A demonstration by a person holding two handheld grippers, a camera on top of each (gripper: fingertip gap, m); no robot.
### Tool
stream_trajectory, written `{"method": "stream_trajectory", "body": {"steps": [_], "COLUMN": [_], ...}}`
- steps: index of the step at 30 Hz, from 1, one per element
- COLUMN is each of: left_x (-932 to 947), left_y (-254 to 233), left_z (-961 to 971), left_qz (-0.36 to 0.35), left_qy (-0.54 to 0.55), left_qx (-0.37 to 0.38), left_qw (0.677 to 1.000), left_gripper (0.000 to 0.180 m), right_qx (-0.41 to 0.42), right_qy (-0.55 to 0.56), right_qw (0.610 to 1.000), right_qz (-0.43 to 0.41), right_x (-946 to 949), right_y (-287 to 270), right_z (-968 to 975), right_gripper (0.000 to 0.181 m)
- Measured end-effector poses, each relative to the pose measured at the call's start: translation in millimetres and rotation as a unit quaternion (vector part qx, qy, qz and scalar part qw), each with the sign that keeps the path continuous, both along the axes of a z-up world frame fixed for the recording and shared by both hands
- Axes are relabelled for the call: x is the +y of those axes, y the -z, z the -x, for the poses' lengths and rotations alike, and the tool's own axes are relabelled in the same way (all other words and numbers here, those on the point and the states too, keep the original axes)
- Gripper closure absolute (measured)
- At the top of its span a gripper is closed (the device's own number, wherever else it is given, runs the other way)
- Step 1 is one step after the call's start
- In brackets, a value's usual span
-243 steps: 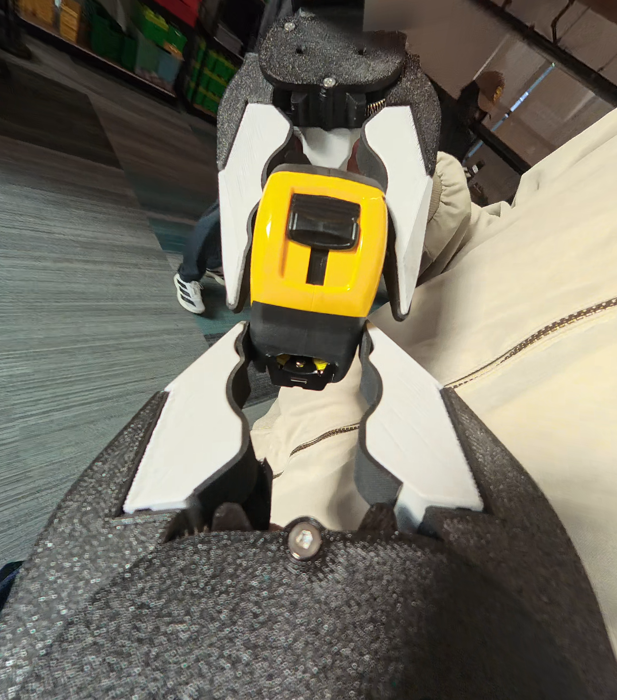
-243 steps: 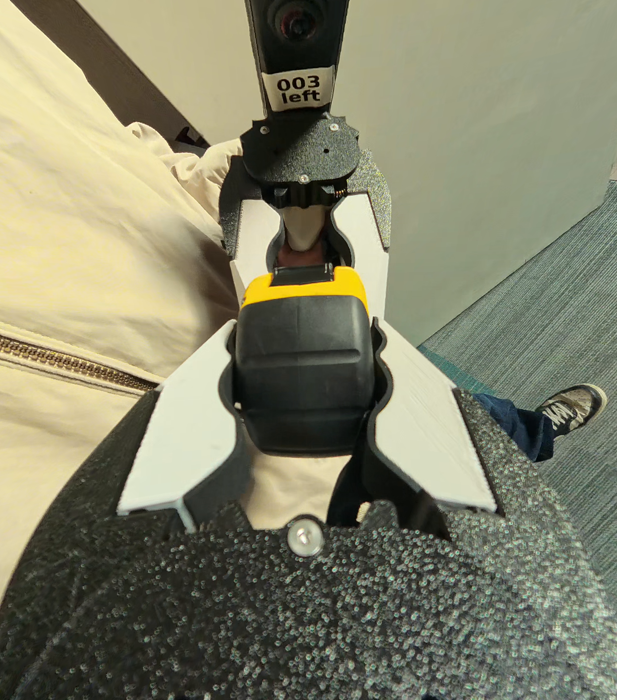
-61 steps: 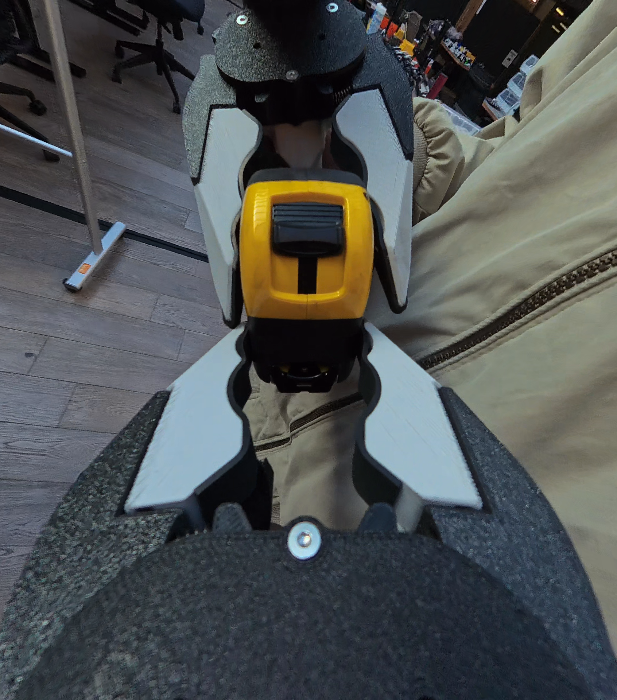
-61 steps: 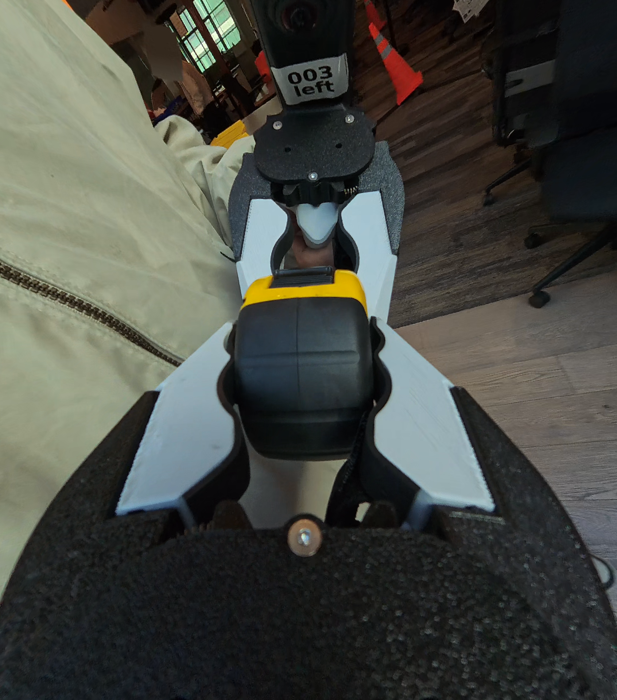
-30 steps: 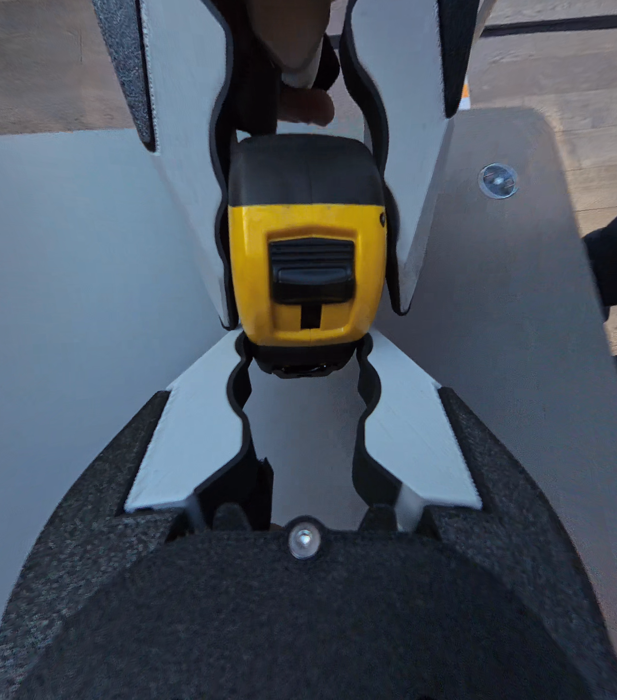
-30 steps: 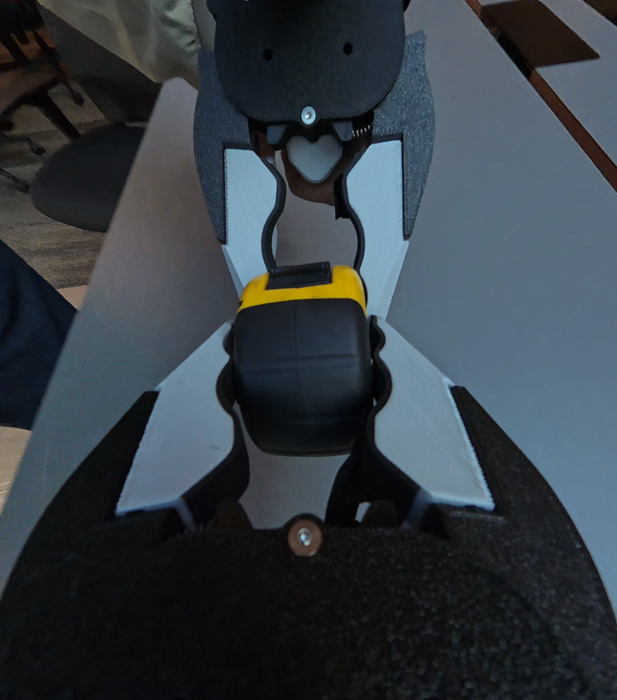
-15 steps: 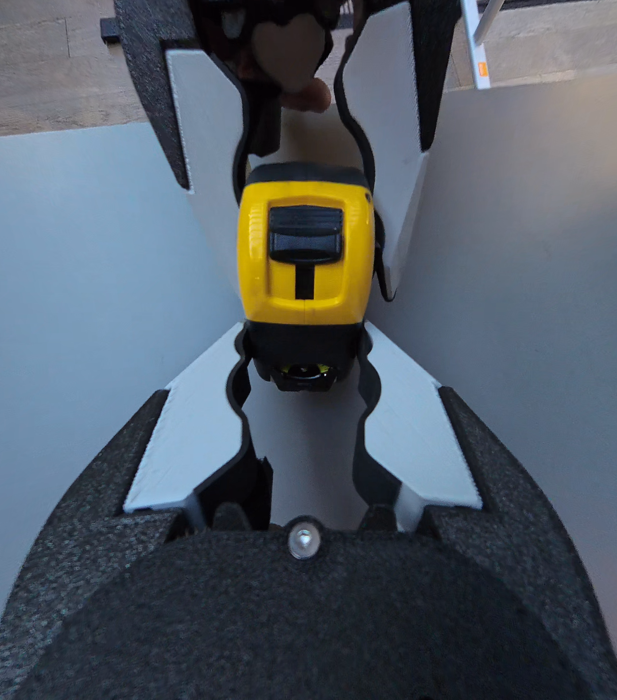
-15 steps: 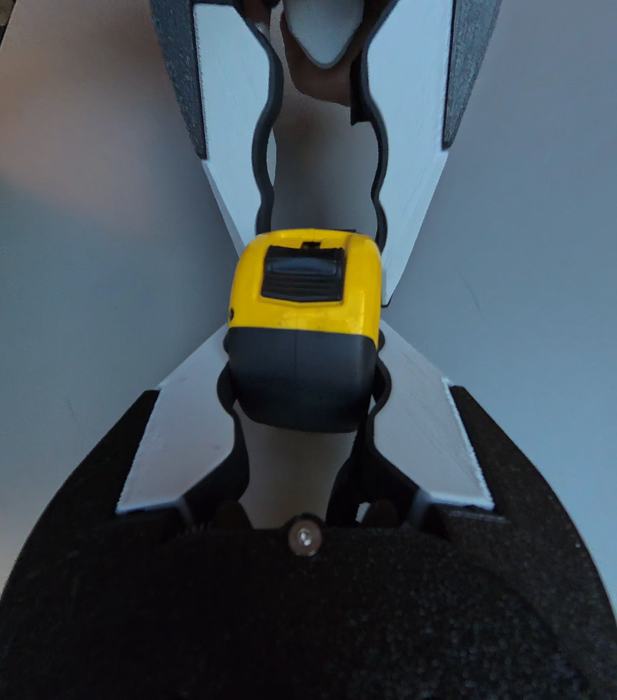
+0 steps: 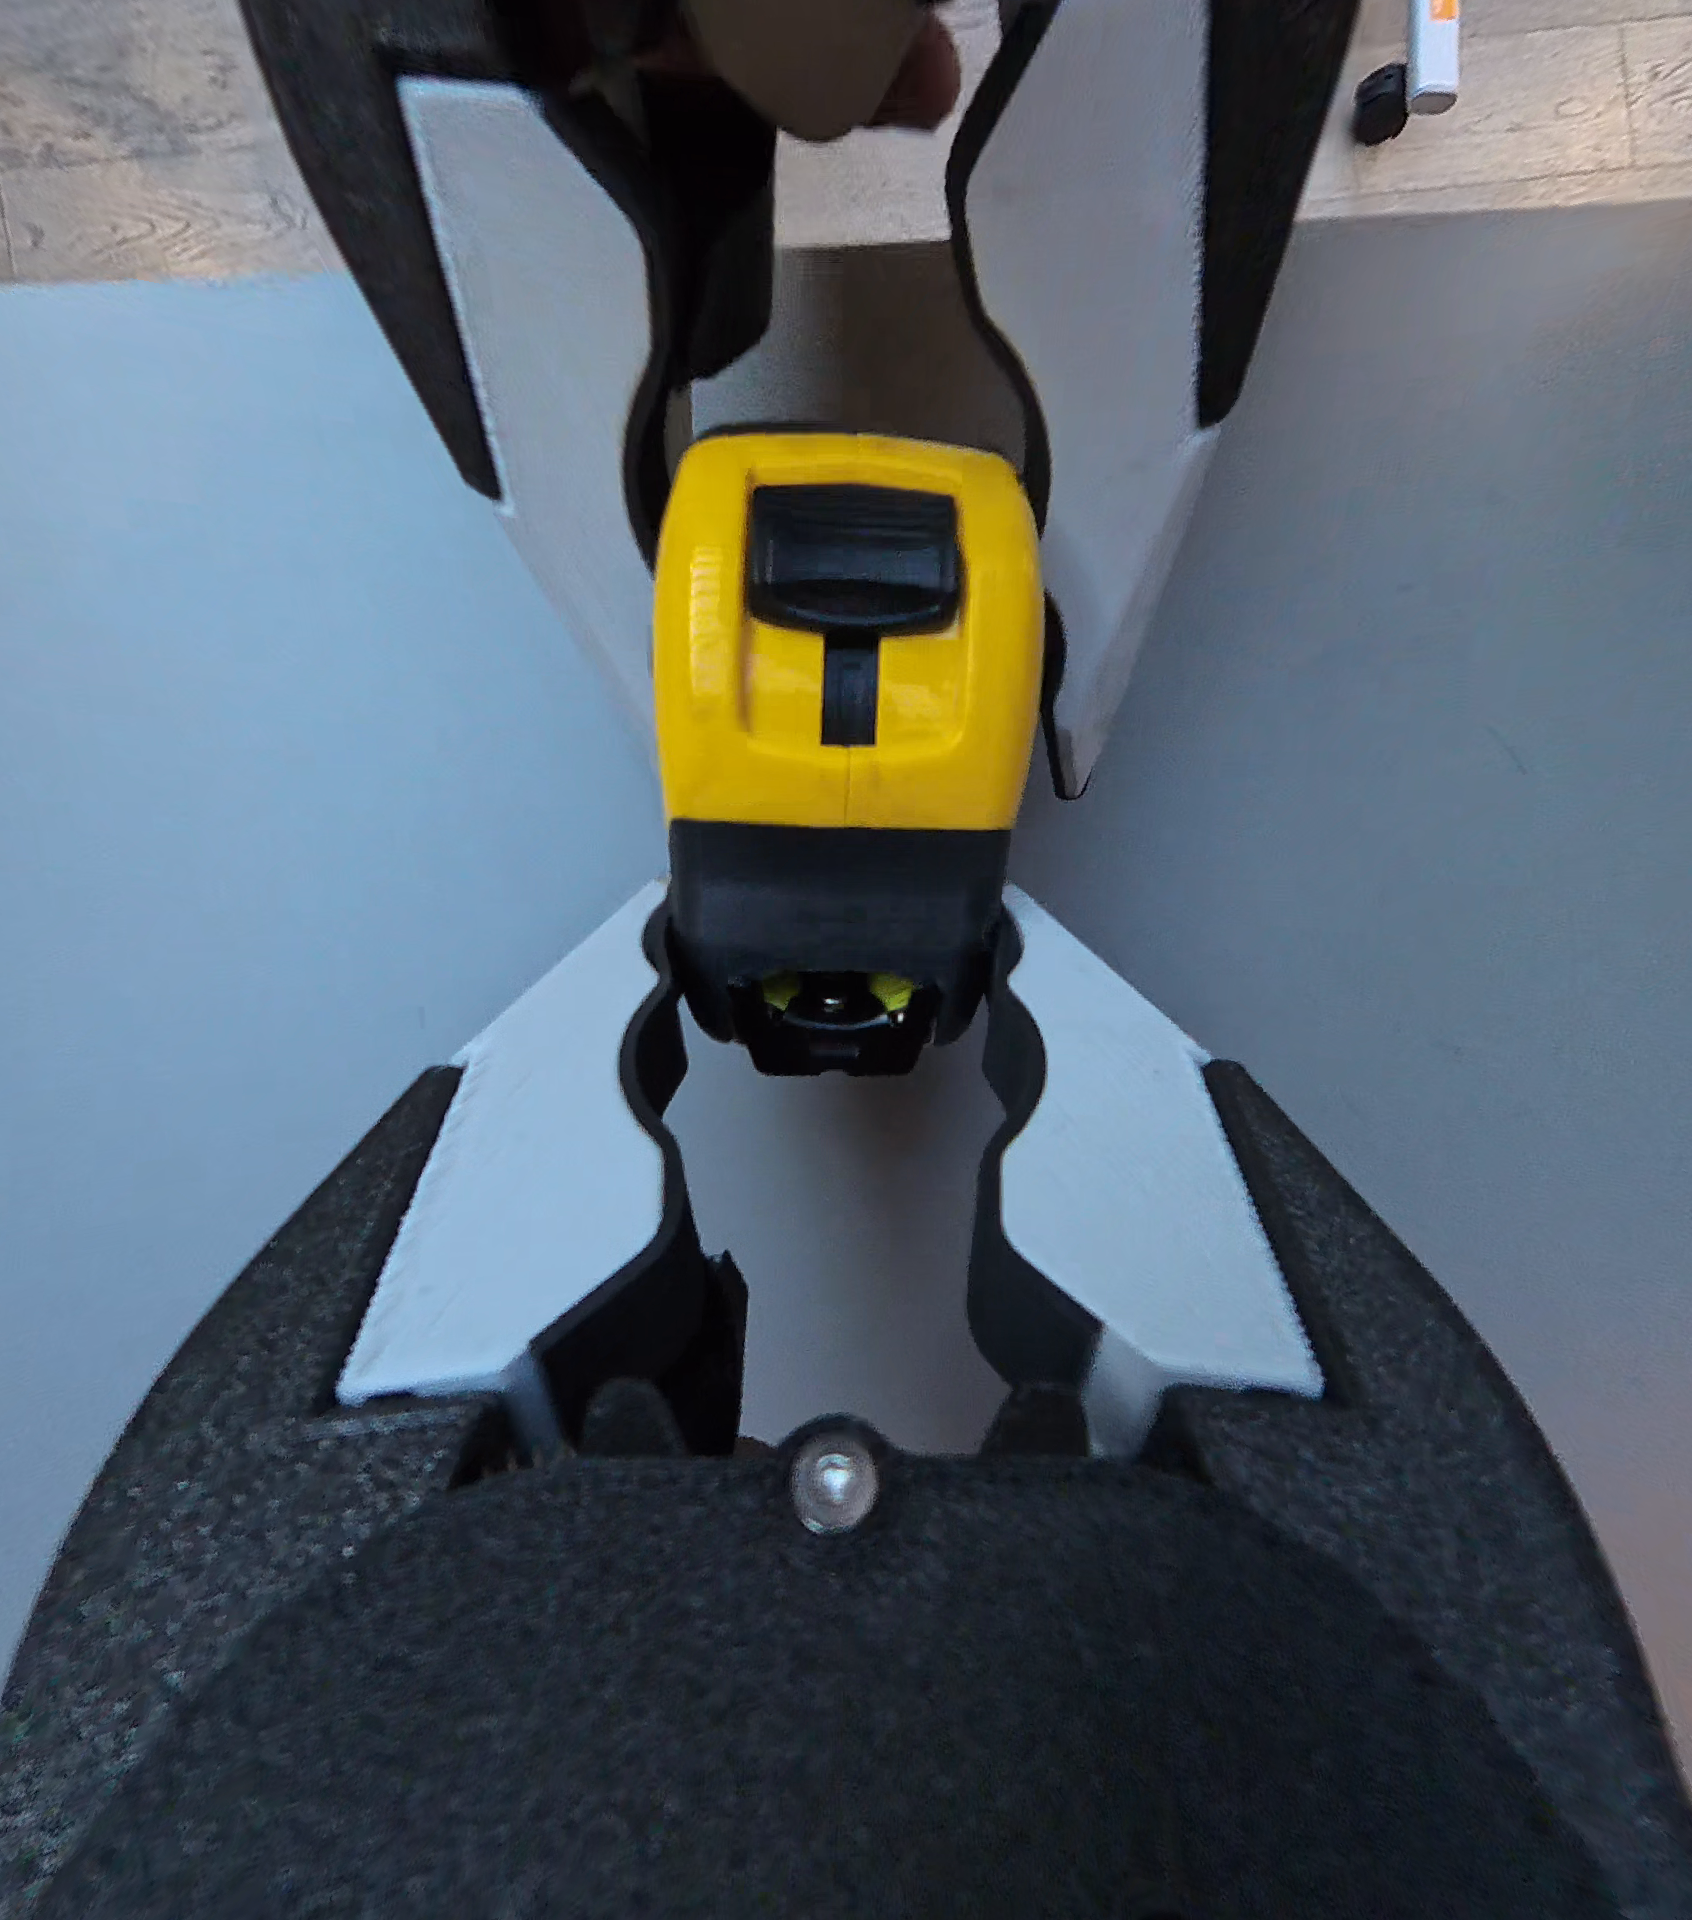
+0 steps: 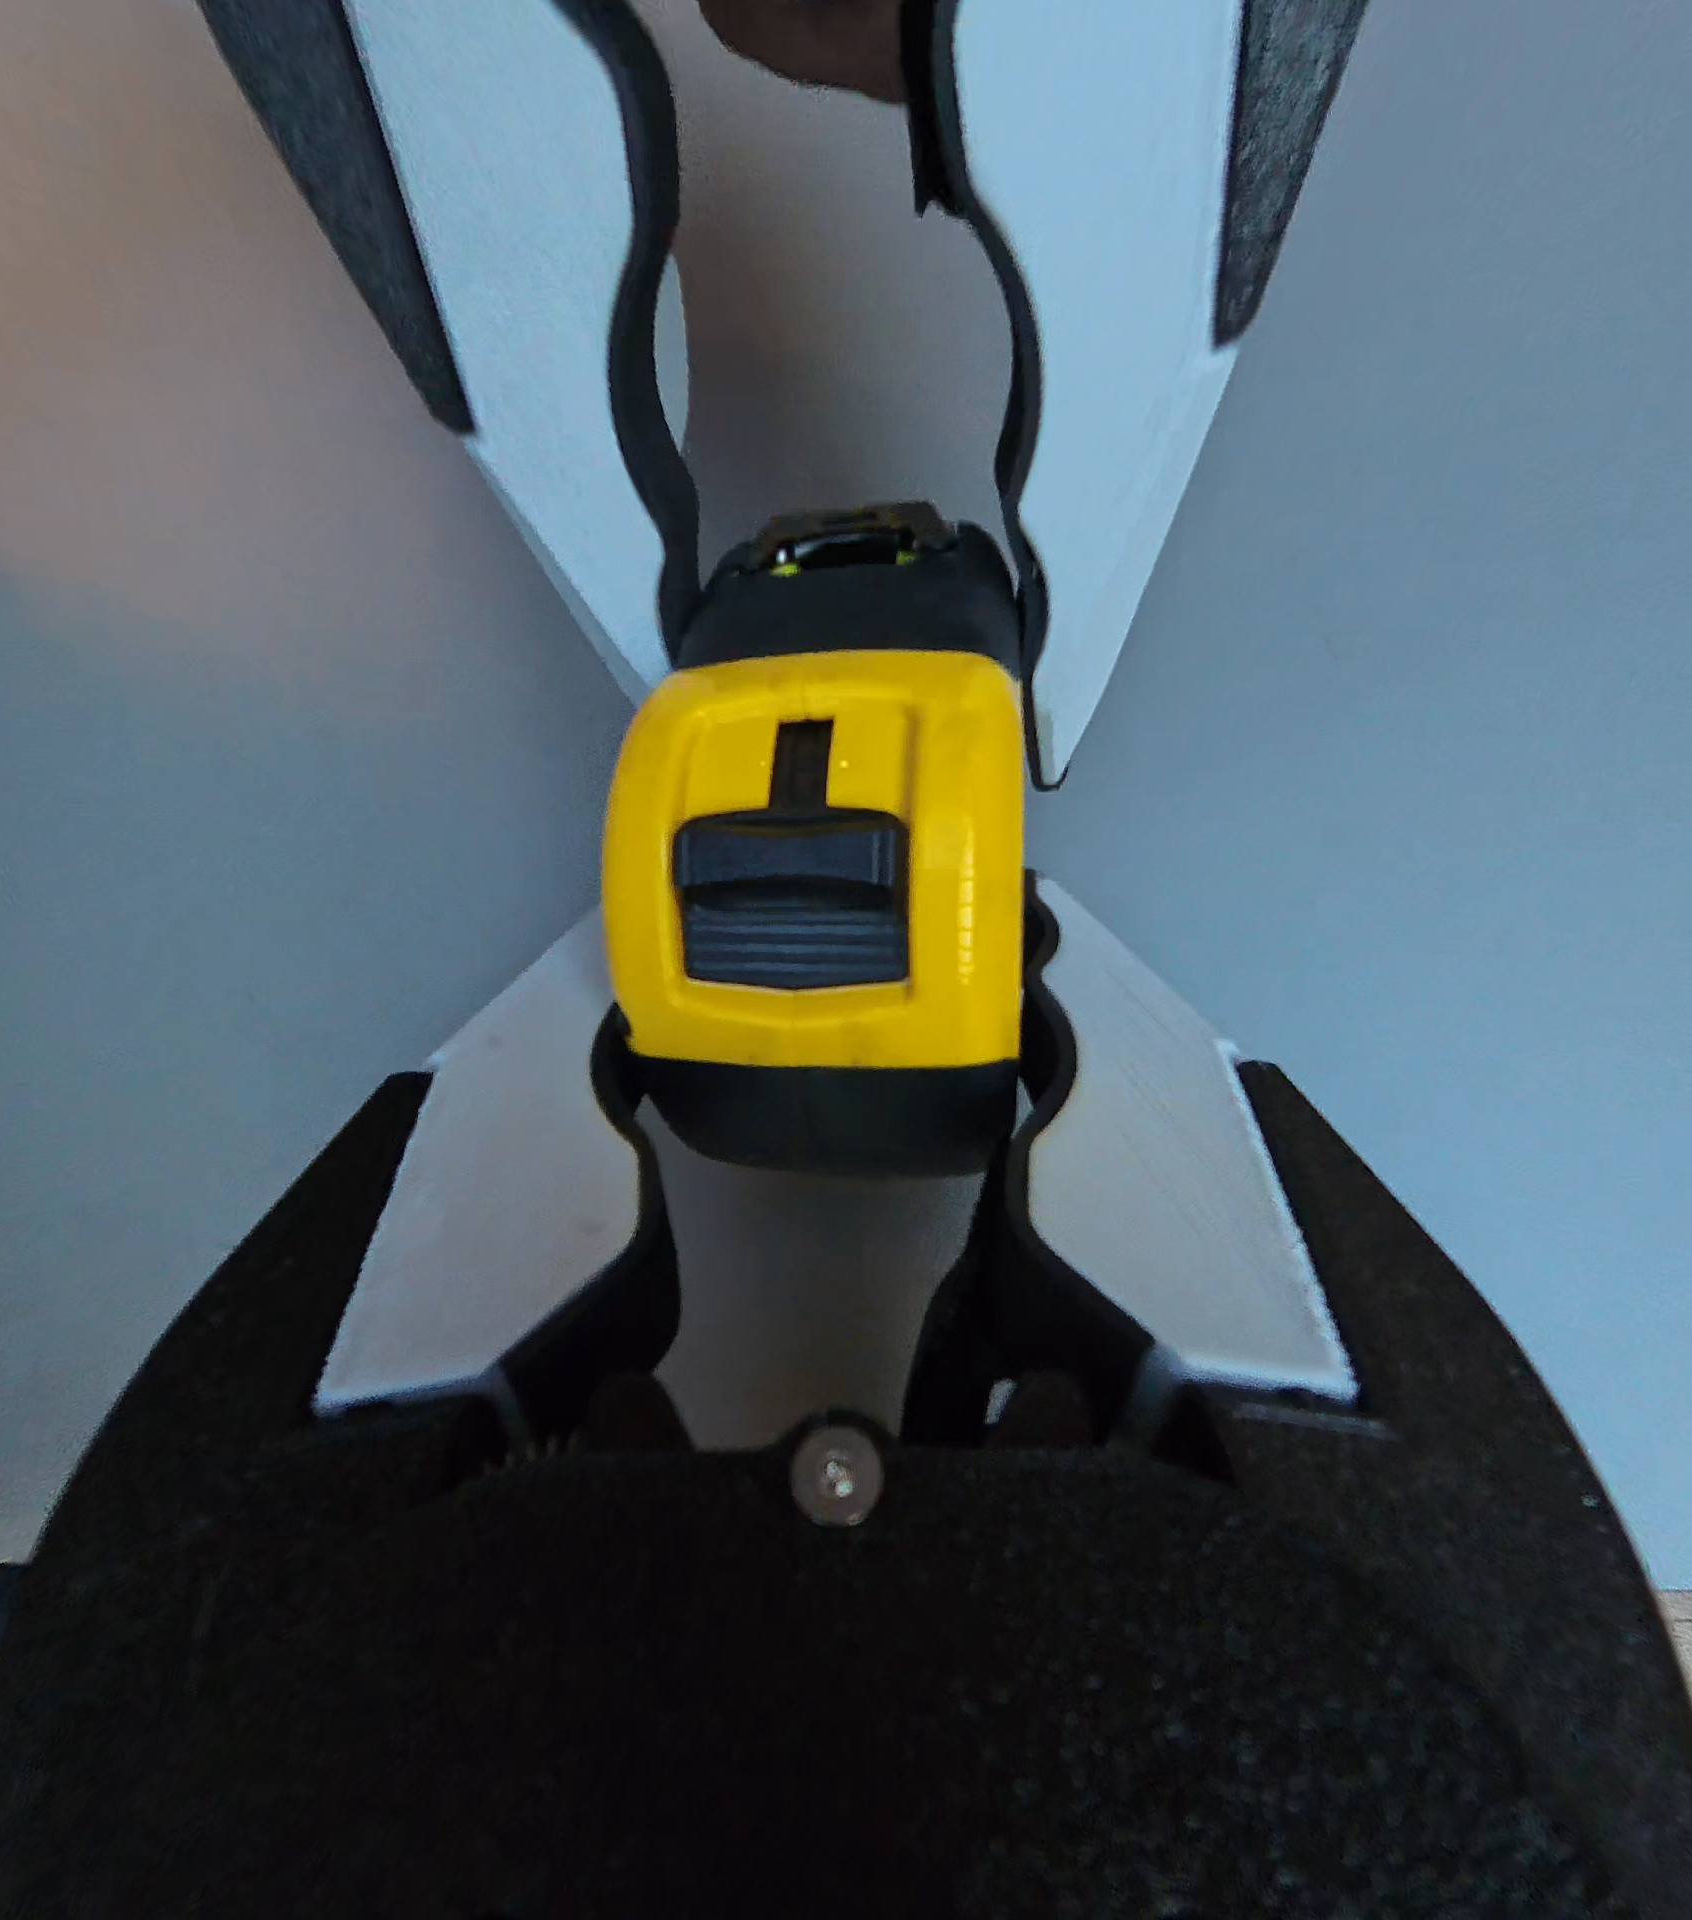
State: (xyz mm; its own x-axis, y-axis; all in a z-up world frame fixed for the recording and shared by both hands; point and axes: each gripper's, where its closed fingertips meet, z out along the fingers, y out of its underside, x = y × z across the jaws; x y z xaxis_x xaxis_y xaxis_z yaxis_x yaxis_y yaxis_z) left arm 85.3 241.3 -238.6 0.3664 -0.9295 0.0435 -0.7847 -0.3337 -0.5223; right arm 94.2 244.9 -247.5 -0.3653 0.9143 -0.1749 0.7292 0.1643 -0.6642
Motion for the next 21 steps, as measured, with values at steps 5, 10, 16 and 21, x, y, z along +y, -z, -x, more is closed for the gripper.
{"method": "stream_trajectory", "body": {"steps": [5, 10, 16, 21], "left_x": [-10.7, -18.6, -24.7, -22.3], "left_y": [13.0, -0.3, 4.5, 9.3], "left_z": [20.8, 32.8, 39.6, 40.5], "left_qz": [0.011, 0.006, 0.013, -0.027], "left_qy": [-0.048, -0.077, -0.088, -0.089], "left_qx": [0.046, 0.022, -0.017, -0.033], "left_qw": [0.998, 0.997, 0.996, 0.995], "left_gripper": [0.124, 0.124, 0.123, 0.123], "right_qx": [-0.011, -0.004, -0.009, 0.011], "right_qy": [-0.013, -0.039, -0.012, 0.035], "right_qw": [1.000, 0.999, 0.997, 0.995], "right_qz": [0.006, 0.009, 0.072, 0.098], "right_x": [-9.2, -18.5, -29.7, -25.8], "right_y": [-9.5, -12.1, -7.9, -10.9], "right_z": [27.8, 42.8, 54.5, 56.3], "right_gripper": [0.111, 0.113, 0.111, 0.109]}}
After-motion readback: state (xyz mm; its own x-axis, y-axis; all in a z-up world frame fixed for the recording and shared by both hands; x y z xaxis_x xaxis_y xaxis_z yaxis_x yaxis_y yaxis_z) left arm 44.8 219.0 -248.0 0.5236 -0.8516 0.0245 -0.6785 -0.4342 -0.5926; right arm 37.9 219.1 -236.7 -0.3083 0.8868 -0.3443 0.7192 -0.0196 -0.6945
